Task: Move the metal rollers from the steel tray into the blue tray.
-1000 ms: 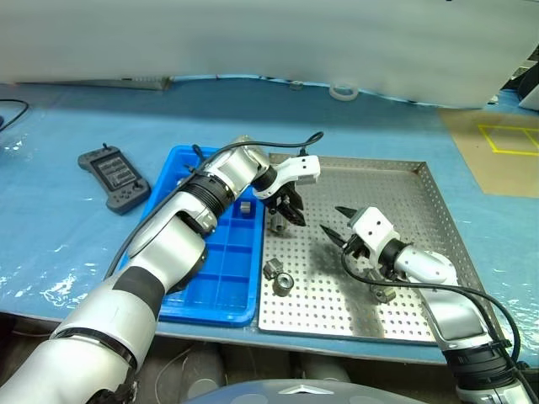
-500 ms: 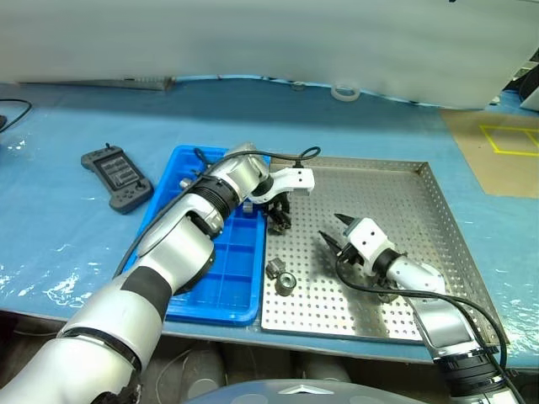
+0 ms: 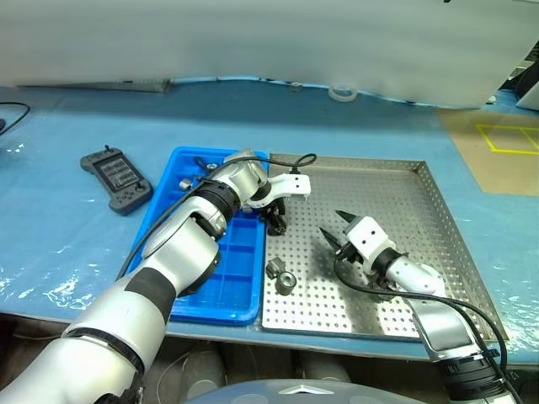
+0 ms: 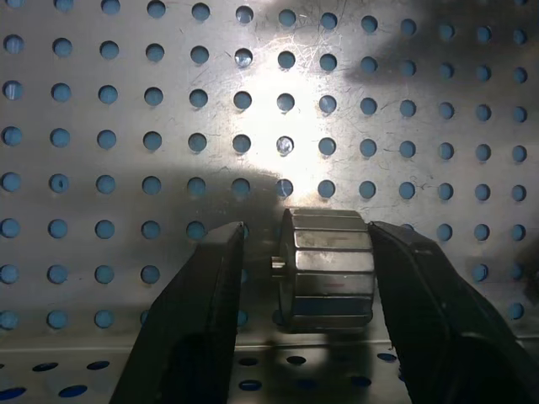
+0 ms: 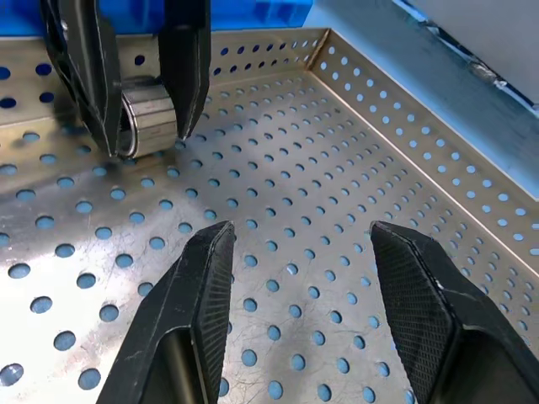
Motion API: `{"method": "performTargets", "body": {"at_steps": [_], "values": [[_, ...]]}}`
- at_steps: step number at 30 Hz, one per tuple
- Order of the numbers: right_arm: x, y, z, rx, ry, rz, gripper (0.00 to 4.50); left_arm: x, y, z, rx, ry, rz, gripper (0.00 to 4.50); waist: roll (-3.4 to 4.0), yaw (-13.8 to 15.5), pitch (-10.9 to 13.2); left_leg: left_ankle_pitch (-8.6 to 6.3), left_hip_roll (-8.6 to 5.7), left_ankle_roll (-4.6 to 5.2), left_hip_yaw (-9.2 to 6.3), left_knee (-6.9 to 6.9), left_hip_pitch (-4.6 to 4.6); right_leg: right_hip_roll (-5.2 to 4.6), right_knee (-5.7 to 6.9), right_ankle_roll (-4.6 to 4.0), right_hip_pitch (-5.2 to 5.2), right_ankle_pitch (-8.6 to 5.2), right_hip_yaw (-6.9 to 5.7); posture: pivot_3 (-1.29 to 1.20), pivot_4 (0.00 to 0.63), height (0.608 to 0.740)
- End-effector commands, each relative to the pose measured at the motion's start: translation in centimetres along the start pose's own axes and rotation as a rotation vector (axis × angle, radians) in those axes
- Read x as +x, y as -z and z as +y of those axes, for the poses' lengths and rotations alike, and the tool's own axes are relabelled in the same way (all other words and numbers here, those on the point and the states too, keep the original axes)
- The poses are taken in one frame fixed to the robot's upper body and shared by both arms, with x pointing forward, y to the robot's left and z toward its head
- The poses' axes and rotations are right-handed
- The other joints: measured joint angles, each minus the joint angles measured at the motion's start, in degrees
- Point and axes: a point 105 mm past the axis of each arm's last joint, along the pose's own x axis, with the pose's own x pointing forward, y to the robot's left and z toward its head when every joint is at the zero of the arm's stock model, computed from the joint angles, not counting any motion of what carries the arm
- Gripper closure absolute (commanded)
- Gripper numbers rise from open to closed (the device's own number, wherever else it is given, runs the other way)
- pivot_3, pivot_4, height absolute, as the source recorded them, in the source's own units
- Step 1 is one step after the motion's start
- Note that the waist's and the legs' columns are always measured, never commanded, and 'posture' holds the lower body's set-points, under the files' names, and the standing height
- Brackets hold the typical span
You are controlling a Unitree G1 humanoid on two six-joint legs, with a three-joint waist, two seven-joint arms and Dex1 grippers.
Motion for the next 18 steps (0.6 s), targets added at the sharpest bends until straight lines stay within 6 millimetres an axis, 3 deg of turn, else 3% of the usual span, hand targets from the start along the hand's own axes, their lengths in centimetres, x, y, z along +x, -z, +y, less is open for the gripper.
{"method": "performTargets", "body": {"at_steps": [1, 11, 18], "values": [[-0.2, -1.2, -0.4, -0.02, 0.022, -0.029, 1.8, 0.6, 1.4, -0.1, -0.017, 0.002, 0.022, 3.23, 0.0, -0.1, 0.0, 0.0, -0.02, -0.01, 0.0, 0.0, 0.0, -0.01, 0.0, 0.0, 0.0, 0.0, 0.01, -0.37, 0.15, 0.74], [0.2, -2.1, -0.7, -0.025, 0.012, -0.047, 1.8, -0.1, 1.3, 0.1, -0.084, -0.002, -0.056, 3.24, 0.02, -0.5, 0.0, -0.01, -0.03, -0.03, -0.01, -0.03, -0.01, -0.02, -0.04, 0.0, 0.0, 0.0, 0.0, -0.35, 0.15, 0.74], [-0.8, -4.2, -0.8, 0.04, -0.063, -0.12, 1.8, -4.5, -1.2, 0.8, -0.148, 0.021, -0.339, 3.24, 0.07, -0.6, 0.1, 0.08, -0.01, 0.1, -0.01, -0.14, -0.23, 0.0, -0.04, 0.0, -0.29, 0.0, 0.0, -0.31, 0.15, 0.74]]}}
